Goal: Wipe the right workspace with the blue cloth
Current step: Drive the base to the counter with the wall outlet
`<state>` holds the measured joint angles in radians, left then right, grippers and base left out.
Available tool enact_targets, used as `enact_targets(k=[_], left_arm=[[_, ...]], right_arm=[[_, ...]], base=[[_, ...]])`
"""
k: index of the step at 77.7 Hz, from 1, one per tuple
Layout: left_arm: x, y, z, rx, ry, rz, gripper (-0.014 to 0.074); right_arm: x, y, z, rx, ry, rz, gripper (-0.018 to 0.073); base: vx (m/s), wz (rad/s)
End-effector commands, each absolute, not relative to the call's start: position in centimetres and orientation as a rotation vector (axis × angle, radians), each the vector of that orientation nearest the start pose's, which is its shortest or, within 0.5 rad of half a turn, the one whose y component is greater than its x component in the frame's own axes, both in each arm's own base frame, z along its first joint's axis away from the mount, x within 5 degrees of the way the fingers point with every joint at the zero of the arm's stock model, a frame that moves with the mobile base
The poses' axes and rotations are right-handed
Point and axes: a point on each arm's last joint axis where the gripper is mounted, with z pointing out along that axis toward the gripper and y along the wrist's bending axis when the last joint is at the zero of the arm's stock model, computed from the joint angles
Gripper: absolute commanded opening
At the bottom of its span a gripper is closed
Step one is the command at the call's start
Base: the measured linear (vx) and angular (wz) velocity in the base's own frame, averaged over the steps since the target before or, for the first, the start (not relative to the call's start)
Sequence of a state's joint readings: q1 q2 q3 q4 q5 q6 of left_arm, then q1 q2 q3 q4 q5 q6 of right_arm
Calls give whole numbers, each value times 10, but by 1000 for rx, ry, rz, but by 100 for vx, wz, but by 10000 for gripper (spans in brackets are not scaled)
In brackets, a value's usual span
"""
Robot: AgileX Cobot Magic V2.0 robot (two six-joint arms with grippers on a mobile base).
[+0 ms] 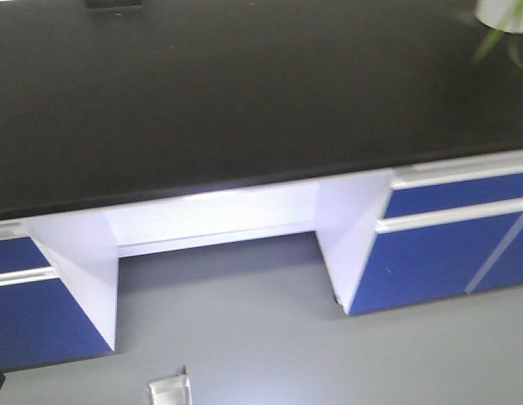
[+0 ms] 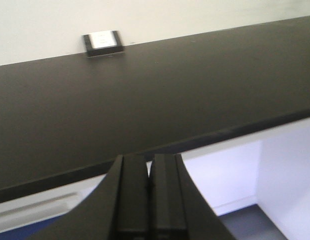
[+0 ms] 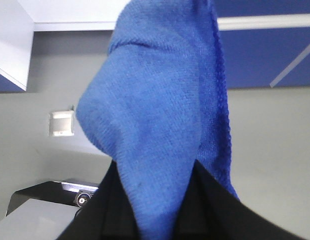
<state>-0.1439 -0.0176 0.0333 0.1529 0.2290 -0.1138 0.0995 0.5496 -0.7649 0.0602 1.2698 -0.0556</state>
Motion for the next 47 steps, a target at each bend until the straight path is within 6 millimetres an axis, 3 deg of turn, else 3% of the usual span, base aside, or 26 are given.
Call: enact_targets(k=[1, 23, 47], left_arm=[[55, -6, 198, 133, 1614, -72, -6], [55, -6, 198, 133, 1614, -72, -6], [55, -6, 198, 133, 1614, -72, -6]], right_arm=[[62, 11, 331, -197, 2526, 94, -4], [62, 11, 331, -197, 2526, 94, -4], [62, 11, 331, -197, 2526, 94, -4]], base=[[44, 58], [39, 44], [28, 11]])
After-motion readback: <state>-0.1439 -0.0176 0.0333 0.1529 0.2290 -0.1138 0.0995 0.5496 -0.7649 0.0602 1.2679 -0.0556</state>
